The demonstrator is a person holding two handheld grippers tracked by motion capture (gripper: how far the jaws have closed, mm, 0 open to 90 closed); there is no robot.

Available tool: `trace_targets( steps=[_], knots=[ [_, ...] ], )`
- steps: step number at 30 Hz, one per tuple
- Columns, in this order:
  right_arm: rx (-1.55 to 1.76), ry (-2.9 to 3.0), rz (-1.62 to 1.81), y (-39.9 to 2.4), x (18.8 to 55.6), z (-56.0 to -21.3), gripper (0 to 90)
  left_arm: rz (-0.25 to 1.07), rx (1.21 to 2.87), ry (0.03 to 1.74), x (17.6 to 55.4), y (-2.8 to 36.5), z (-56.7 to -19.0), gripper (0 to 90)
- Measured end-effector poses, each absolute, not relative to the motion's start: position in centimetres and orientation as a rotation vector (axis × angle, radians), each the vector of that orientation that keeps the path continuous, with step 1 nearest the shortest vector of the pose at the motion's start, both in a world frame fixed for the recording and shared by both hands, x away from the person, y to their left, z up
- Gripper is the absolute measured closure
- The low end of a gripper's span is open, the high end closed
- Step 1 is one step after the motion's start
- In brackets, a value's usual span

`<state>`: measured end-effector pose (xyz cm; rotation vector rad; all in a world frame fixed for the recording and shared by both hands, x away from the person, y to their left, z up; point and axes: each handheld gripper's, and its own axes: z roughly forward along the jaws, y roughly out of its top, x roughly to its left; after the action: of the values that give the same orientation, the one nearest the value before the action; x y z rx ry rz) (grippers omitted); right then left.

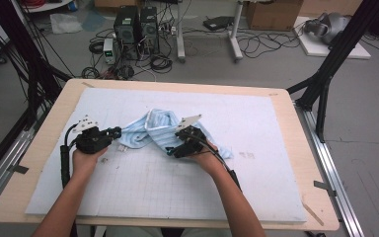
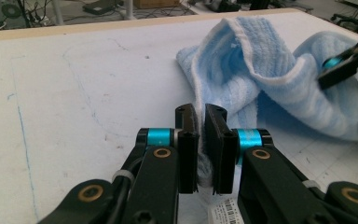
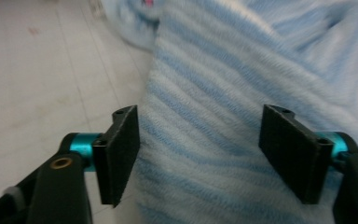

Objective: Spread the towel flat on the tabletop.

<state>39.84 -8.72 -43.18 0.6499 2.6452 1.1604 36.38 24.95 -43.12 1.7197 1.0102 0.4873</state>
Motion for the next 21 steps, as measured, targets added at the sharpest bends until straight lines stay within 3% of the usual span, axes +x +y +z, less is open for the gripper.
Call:
trace_targets(
  steps=[3,6,8,17,21],
  knots=[
    [0.590,2.681,1.084,-8.3,40.0,-44.0,46.6,0.485,1.720,1.010,36.4,25.0,-43.1,83.1],
    [0.578,2.722,1.123,-8.7,40.0,-44.0,71.3,0.491,1.716,1.010,36.4,25.1,-43.1,83.1],
    [0.575,2.747,1.126,-8.7,39.7,-43.8,78.6,0.493,1.710,1.014,36.4,25.2,-43.1,83.1],
    [0.472,2.888,1.293,-9.0,38.0,-43.4,81.0,0.502,1.696,1.035,36.4,25.8,-43.1,83.1],
    [0.631,2.700,1.430,-11.6,38.5,-41.5,81.1,0.501,1.708,1.030,36.4,25.5,-43.1,83.1]
  ],
)
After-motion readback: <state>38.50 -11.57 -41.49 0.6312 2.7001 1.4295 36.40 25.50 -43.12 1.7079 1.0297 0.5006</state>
